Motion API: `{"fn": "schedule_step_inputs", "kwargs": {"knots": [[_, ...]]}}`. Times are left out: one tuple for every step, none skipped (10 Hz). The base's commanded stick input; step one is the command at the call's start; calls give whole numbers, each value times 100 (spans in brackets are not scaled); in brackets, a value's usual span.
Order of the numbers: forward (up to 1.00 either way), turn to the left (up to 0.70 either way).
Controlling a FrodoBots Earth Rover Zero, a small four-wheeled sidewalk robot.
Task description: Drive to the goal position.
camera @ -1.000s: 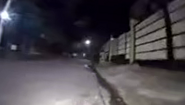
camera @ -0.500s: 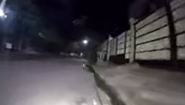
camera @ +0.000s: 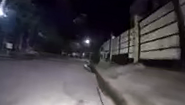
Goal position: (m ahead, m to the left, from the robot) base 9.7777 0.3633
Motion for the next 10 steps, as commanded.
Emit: {"fn": "schedule_step_inputs", "kwargs": {"knots": [[50,5],[50,5],[50,5],[50,5],[50,5],[50,5],[50,5],[50,5],[50,5],[50,5]]}}
